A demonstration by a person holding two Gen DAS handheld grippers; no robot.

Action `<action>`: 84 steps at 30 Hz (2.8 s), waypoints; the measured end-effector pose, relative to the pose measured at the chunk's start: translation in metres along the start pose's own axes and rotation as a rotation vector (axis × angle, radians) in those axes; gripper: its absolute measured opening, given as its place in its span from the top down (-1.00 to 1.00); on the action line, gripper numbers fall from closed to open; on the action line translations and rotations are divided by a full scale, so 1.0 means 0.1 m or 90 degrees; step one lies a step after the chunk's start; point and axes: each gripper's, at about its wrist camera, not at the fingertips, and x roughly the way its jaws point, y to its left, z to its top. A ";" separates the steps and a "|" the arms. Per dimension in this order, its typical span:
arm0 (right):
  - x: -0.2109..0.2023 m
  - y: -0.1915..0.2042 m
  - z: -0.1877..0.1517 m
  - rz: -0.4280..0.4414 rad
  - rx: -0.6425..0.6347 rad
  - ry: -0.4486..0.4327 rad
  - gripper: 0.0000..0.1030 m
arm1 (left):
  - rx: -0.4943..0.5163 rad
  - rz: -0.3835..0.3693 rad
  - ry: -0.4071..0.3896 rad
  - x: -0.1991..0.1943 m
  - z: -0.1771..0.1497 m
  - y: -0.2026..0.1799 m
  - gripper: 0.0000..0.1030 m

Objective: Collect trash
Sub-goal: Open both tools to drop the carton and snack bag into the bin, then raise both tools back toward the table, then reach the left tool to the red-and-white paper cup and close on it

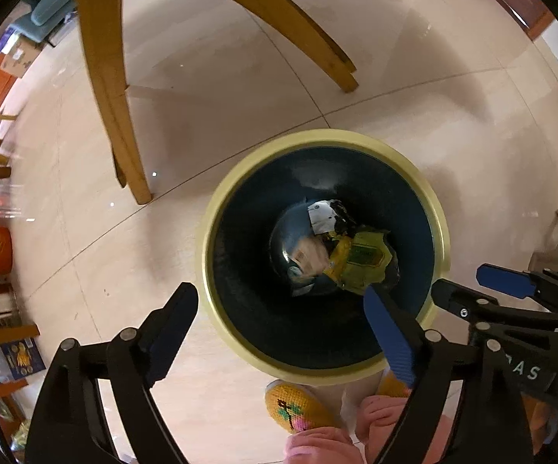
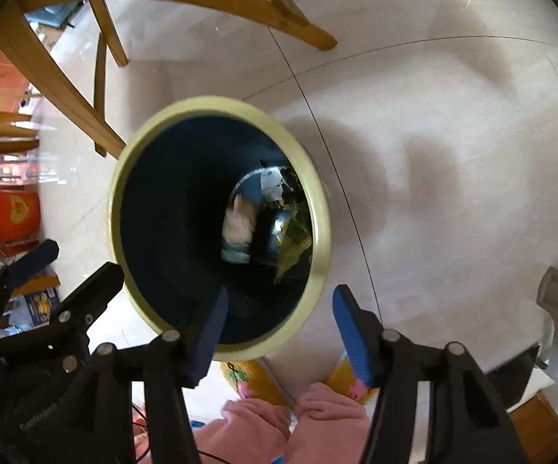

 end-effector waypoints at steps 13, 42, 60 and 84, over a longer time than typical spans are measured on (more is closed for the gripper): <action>-0.70 0.10 -0.28 0.042 0.038 -0.066 -0.11 | -0.068 0.003 -0.042 -0.93 -0.24 0.21 -0.68; -4.02 1.24 -1.13 0.096 -0.008 -0.274 -0.11 | -0.060 -0.084 -0.266 -4.61 -0.52 0.95 -0.68; -4.80 1.64 -0.89 0.062 -0.049 -0.395 -0.11 | -0.017 -0.119 -0.369 -5.19 -0.11 1.15 -0.68; -4.58 1.63 1.63 0.051 -0.305 -0.277 -0.11 | -0.158 -0.074 -0.270 -4.27 2.01 0.97 -0.68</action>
